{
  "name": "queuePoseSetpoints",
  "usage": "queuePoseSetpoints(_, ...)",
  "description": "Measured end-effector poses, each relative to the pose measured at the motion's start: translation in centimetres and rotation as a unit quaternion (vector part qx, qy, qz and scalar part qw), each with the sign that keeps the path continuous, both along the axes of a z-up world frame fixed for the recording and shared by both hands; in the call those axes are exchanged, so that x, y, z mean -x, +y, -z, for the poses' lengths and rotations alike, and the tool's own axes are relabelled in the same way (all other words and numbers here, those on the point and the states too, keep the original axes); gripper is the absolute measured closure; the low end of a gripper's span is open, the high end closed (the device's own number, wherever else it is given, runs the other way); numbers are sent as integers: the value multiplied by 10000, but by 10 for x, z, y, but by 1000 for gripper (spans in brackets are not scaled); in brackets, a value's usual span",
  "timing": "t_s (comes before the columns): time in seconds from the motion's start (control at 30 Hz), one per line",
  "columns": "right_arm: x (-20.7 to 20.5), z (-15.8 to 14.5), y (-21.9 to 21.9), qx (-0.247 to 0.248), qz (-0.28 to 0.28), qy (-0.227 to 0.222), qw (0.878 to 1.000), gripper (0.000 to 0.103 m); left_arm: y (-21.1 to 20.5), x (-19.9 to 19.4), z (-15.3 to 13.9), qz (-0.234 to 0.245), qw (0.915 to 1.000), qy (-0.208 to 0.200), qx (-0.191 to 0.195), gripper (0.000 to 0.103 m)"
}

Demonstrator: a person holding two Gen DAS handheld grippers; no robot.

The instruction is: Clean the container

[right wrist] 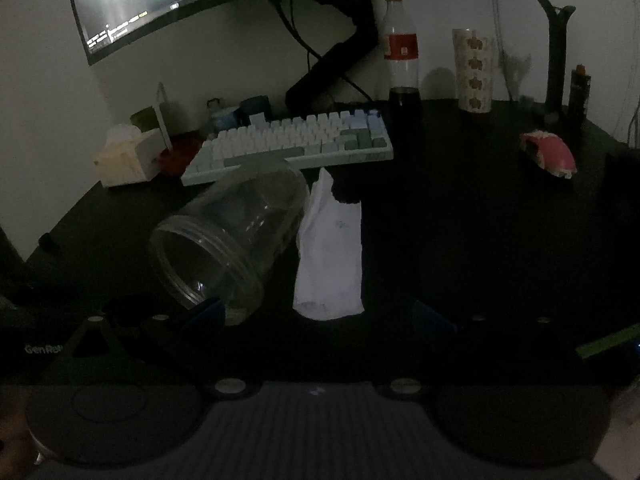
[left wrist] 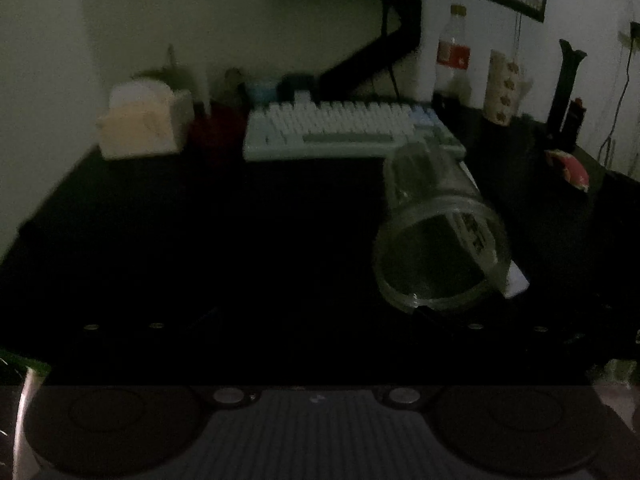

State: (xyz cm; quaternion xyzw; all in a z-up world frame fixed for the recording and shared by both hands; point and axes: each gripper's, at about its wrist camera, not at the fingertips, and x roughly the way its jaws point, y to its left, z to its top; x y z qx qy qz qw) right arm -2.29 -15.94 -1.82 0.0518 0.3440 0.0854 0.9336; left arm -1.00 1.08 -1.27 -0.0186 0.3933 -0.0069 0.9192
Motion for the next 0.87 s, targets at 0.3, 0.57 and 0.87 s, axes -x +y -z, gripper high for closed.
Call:
queuePoseSetpoints(0.3,-5,6,-3,-73,-49,139,9999,0,5,-6,8,-91,9999,95,36,0)
queuePoseSetpoints(0.57,-11,10,-7,-122,58,243,9996,0,2,-6,11,-33,9999,98,-51,0)
queuePoseSetpoints(0.87,-10,12,-3,-73,-3,244,9997,0,-9,-4,13,122,9994,55,-316,0)
